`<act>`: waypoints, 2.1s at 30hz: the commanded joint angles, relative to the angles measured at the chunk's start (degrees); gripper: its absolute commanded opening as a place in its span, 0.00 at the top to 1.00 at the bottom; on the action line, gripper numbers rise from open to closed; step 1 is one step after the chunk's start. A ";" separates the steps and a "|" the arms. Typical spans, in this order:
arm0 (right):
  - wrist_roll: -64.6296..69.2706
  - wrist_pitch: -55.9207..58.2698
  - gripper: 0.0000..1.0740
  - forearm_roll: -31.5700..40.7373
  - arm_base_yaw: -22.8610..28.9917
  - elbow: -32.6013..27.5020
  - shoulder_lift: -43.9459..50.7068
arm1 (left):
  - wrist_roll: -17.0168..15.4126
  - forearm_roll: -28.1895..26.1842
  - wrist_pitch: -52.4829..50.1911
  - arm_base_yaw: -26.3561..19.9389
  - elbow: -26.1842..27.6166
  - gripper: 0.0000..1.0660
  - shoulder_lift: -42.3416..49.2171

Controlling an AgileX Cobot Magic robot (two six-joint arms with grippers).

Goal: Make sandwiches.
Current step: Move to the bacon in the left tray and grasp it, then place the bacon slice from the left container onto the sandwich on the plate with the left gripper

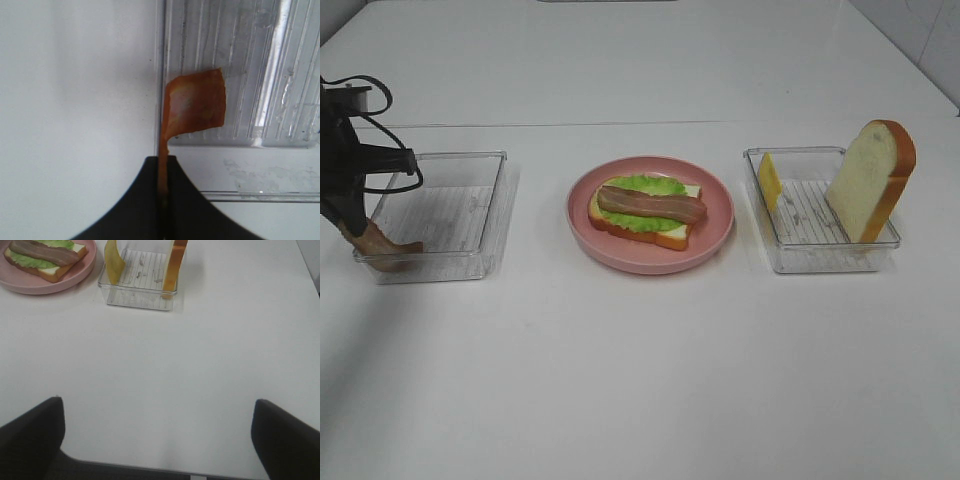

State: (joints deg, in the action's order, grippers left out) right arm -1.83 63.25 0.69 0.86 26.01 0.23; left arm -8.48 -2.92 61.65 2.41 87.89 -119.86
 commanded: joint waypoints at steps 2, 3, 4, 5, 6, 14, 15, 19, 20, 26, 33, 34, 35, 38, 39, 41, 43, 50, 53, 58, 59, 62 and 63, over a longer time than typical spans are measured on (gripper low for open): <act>0.11 -0.11 0.08 0.29 -0.23 -0.06 1.95 | -0.46 -0.74 0.92 -0.29 -0.34 1.00 0.57; 0.11 -0.11 0.08 0.29 -0.23 -0.06 1.95 | -0.46 -0.74 0.92 -0.29 0.00 1.00 1.43; 0.11 -0.11 0.08 0.29 -0.23 -0.06 1.95 | -0.46 -0.74 0.92 -0.29 0.00 1.00 1.43; 0.11 -0.11 0.08 0.29 -0.23 -0.06 1.95 | -0.46 -0.74 0.86 -0.17 0.34 1.00 2.06; 0.11 -0.11 0.08 0.29 -0.23 -0.06 1.95 | -0.46 -0.74 0.86 -0.17 0.34 1.00 2.06; 0.11 -0.11 0.08 0.29 -0.23 -0.06 1.95 | -0.46 -2.41 2.75 0.06 5.96 1.00 6.88; 0.11 -0.11 0.08 0.29 -0.23 -0.06 1.95 | -0.46 -2.18 3.61 0.52 7.62 1.00 8.08; 0.11 -0.11 0.08 0.29 -0.23 -0.06 1.95 | -0.52 -2.06 5.67 2.12 11.23 1.00 9.34; 0.11 -0.11 0.08 0.29 -0.23 -0.06 1.95 | -0.57 -2.06 6.02 2.75 12.26 1.00 9.40; 0.11 -0.11 0.08 0.29 -0.23 -0.06 1.95 | -2.29 -3.95 6.07 7.39 17.19 1.00 9.45; 0.11 -0.11 0.08 0.29 -0.23 -0.06 1.95 | -2.69 -8.65 2.01 10.54 17.70 1.00 9.40; 0.11 -0.11 0.08 0.29 -0.23 -0.06 1.95 | -2.29 -9.74 0.97 11.06 17.70 1.00 9.34; 0.11 -0.11 0.08 0.29 -0.23 -0.06 1.95 | -0.80 -12.61 -1.20 12.03 17.70 1.00 9.28; 0.11 -0.11 0.08 0.29 -0.23 -0.06 1.95 | 0.11 -16.84 -4.41 13.64 17.70 1.00 8.82; 0.11 -0.11 0.08 0.29 -0.23 -0.06 1.95 | 0.11 -16.84 -4.41 13.64 17.70 1.00 8.82; 0.11 -0.11 0.08 0.29 -0.23 -0.06 1.95 | 0.11 -20.23 -7.28 15.41 17.70 1.00 7.73; 0.11 -0.11 0.08 0.29 -0.23 -0.06 1.95 | 0.11 -22.17 -8.37 16.56 17.70 1.00 6.88; 0.11 -0.11 0.08 0.29 -0.23 -0.06 1.95 | 2.69 -26.30 -12.32 20.34 17.70 1.00 3.78; 0.11 -0.11 0.08 0.29 -0.23 -0.06 1.95 | 4.98 -32.37 -15.93 22.00 17.70 1.00 1.26; 0.11 -0.11 0.08 0.29 -0.23 -0.06 1.95 | 10.71 -42.28 -18.79 23.09 17.70 1.00 -2.58; 0.11 -0.11 0.08 0.29 -0.23 -0.06 1.95 | 12.09 -44.58 -19.08 23.43 17.70 1.00 -3.50; 0.11 -0.11 0.08 0.29 -0.23 -0.06 1.95 | 15.58 -50.88 -19.54 23.38 17.70 1.00 -5.79; 0.11 -0.11 0.08 0.29 -0.23 -0.06 1.95 | 15.58 -50.88 -19.54 23.38 17.70 1.00 -5.79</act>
State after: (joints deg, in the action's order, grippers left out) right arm -1.83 63.25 0.69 0.86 26.01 0.23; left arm 5.84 -51.62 43.03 25.44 105.31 -125.54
